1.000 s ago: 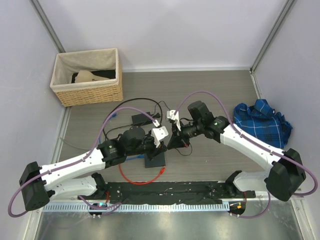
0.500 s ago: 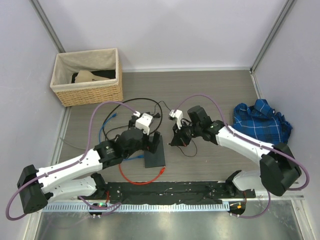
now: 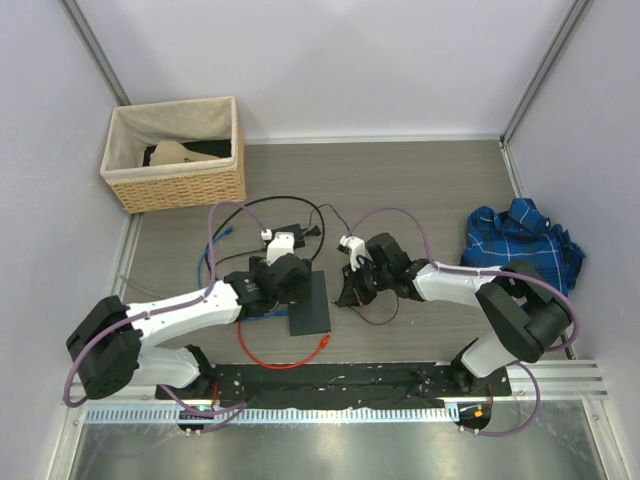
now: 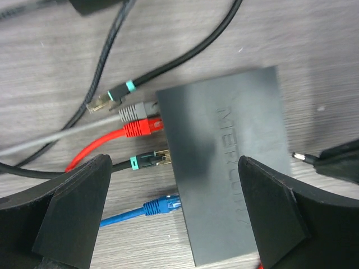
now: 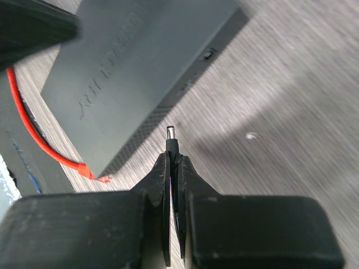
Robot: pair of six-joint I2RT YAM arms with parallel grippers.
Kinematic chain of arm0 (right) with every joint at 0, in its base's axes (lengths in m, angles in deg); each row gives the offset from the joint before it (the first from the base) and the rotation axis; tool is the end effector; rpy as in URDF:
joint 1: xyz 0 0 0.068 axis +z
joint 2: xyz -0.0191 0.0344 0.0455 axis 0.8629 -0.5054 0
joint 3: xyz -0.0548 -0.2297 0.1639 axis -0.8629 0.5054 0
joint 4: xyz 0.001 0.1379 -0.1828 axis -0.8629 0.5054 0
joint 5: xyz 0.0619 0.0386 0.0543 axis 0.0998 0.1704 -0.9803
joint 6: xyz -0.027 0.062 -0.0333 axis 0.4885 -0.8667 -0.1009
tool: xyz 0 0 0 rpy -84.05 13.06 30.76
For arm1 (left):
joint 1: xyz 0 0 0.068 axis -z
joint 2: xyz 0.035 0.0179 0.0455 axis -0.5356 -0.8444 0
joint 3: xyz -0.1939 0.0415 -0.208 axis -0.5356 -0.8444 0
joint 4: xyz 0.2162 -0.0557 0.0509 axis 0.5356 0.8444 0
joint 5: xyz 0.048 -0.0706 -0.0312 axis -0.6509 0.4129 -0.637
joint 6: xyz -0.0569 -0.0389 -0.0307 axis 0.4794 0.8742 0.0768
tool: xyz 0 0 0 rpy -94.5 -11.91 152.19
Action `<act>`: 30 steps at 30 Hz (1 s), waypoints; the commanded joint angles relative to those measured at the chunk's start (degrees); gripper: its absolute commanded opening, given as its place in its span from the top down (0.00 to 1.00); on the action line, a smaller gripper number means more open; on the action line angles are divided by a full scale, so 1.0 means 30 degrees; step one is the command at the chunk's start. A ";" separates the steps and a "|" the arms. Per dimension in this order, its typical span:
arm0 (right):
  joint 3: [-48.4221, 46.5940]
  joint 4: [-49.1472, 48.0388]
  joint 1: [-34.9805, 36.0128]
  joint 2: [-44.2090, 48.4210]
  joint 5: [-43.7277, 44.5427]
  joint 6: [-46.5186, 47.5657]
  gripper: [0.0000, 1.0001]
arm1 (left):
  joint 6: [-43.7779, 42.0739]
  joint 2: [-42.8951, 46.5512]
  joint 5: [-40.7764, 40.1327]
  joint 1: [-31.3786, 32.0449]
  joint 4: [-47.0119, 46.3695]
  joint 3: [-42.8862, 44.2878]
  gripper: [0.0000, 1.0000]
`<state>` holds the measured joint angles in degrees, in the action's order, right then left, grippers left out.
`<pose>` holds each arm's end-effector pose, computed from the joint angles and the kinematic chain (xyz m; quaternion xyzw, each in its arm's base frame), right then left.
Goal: Insert the plug into the switch port
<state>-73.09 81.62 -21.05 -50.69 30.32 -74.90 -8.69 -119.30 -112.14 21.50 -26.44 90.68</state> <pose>0.1926 0.1930 0.1725 -0.3261 0.8473 0.3516 0.2282 0.1533 -0.1599 0.2169 0.0107 0.9226 -0.0815 0.3770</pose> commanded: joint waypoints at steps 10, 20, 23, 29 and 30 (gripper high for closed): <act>0.0284 -0.6409 0.3570 -0.0617 -0.0514 -0.3645 0.99 | 0.0242 -0.2049 -0.0792 -0.0209 0.0679 0.1517 0.00; 0.0342 -0.6359 0.4277 -0.0619 0.1823 -0.1782 0.99 | -0.0403 -0.1169 -0.1232 -0.0824 0.0943 0.1136 0.00; 0.0722 -0.6241 0.3373 -0.0267 0.1916 -0.0930 0.99 | -0.0696 -0.1315 -0.1349 -0.0853 0.1088 0.1486 0.00; 0.1017 -0.6181 0.1439 -0.0236 0.1829 0.0684 0.99 | -0.1077 -0.2808 -0.1759 -0.0824 0.1703 0.2511 0.00; 0.1045 -0.6472 0.1231 -0.0324 0.1596 0.0976 0.99 | -0.1078 -0.3216 -0.1817 -0.0853 0.1762 0.2629 0.00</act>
<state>-70.27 64.94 -14.71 -53.03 34.74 -77.13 -10.62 -125.95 -114.79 19.21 -22.28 95.16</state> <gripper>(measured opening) 0.047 0.995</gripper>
